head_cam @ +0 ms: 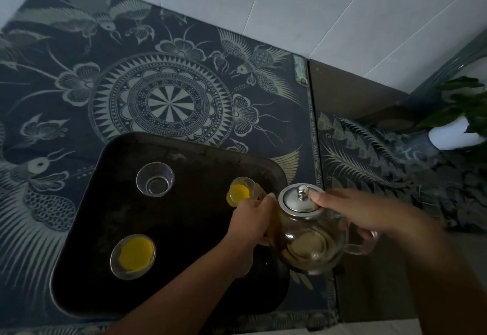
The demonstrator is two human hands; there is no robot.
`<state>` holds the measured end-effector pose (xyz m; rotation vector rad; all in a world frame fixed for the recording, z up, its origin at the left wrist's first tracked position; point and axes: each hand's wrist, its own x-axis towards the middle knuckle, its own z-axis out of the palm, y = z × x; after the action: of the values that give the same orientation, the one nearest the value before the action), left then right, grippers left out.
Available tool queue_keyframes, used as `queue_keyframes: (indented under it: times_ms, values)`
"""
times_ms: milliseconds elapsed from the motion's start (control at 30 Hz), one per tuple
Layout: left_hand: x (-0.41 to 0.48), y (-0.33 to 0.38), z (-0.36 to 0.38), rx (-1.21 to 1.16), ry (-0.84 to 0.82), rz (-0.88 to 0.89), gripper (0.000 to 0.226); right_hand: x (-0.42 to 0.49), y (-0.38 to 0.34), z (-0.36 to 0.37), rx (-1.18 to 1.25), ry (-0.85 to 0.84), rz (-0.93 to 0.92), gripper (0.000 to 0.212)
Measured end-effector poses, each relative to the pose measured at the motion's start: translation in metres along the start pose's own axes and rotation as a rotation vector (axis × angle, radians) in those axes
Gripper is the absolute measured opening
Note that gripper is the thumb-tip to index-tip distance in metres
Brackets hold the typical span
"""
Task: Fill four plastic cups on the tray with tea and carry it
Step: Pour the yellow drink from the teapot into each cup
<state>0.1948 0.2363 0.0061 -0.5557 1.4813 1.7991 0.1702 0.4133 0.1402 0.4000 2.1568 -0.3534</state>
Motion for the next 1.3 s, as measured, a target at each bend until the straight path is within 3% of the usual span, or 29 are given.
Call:
queue_keyframes:
  times_ms: [167,300,467,567,967,1133,1300]
  values:
    - [-0.012,0.008,-0.001,0.070,0.066,0.051,0.041,-0.018,0.001,0.003,0.118,0.034,-0.033,0.074]
    - [-0.029,0.015,-0.002,0.122,0.141,0.104,0.057,-0.036,0.002,0.010,0.150,0.078,-0.084,0.077]
    - [-0.058,0.028,0.000,0.212,0.218,0.215,0.033,-0.058,0.013,0.021,0.182,0.167,-0.170,0.078]
    - [-0.072,0.032,0.003,0.291,0.270,0.277,0.038,-0.071,0.019,0.027,0.205,0.220,-0.232,0.067]
    - [-0.129,0.038,0.007,0.378,0.416,0.432,0.038,-0.094,0.035,0.043,0.262,0.289,-0.457,0.078]
    - [-0.148,0.033,0.001,0.382,0.473,0.475,0.039,-0.104,0.029,0.047,0.265,0.299,-0.540,0.063]
    - [-0.163,0.025,-0.007,0.347,0.520,0.498,0.038,-0.109,0.021,0.049,0.207,0.270,-0.585,0.066]
